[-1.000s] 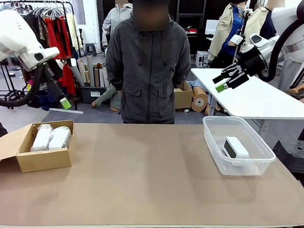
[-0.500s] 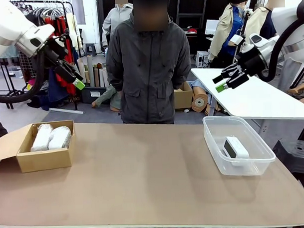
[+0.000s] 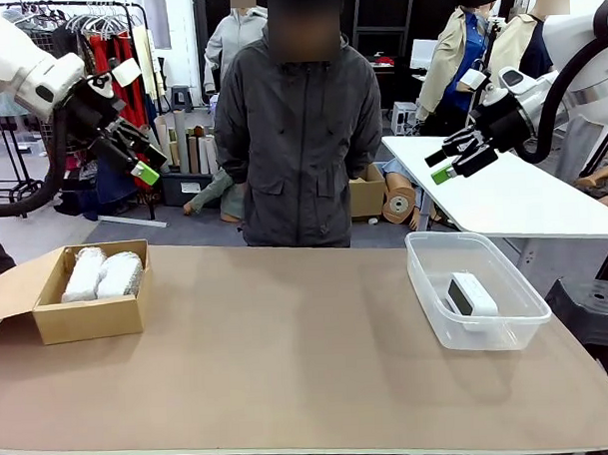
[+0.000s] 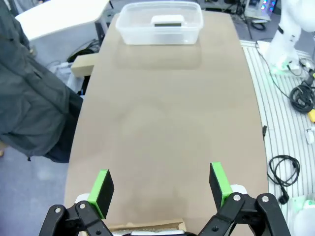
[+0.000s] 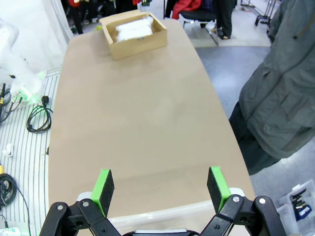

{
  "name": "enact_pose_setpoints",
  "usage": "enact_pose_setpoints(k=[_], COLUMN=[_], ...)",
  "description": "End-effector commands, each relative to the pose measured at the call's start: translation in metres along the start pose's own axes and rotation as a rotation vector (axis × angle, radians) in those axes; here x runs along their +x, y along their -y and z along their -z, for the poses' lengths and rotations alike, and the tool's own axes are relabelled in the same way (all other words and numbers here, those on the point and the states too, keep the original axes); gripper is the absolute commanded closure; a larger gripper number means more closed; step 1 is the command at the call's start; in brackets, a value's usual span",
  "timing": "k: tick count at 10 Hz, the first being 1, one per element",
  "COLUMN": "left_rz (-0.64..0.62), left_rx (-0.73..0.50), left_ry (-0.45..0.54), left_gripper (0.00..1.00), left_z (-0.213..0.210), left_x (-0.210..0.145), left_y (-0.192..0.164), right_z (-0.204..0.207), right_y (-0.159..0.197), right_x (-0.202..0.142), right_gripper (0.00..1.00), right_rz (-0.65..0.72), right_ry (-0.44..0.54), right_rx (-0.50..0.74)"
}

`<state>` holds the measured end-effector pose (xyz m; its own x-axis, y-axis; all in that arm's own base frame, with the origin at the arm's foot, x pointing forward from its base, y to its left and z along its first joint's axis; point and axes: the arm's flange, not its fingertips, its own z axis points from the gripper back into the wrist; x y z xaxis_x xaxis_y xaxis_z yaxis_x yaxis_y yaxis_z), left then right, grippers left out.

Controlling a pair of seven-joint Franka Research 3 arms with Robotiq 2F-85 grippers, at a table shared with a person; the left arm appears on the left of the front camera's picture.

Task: Separate and place wrapped and unwrapped clocks.
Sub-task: If the picked Digital clock is wrapped, place it in the Package Box ; if not, place it in the Organizing box.

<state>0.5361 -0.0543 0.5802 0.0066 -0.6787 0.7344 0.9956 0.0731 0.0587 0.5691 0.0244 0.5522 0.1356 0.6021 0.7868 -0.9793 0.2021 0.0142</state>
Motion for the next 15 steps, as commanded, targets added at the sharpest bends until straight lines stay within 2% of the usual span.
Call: enact_pose_setpoints(k=[1,4,5,15], left_rz=[0.052,0.022,0.025,0.025], left_rx=[0.005,0.069,0.020,0.020], left_ry=[0.037,0.016,-0.001,-0.001], left_gripper=[0.00,0.00,0.00,0.00], left_z=[-0.0016,-0.0015,-0.0010,-0.0010], left_x=[-0.0009,-0.0018,-0.0024,-0.0024], left_y=[-0.0067,-0.0049,-0.0058,-0.0058], right_z=[-0.0011,-0.0011,-0.0011,-0.0011], right_y=[-0.0002,-0.0002,-0.0002,-0.0002], right_x=[0.0012,0.0012,0.0012,0.0012], right_gripper=[0.00,0.00,0.00,0.00], right_rz=[-0.006,-0.006,-0.006,-0.006], right_ry=[0.000,0.000,0.000,0.000], right_rx=[0.000,0.000,0.000,0.000])
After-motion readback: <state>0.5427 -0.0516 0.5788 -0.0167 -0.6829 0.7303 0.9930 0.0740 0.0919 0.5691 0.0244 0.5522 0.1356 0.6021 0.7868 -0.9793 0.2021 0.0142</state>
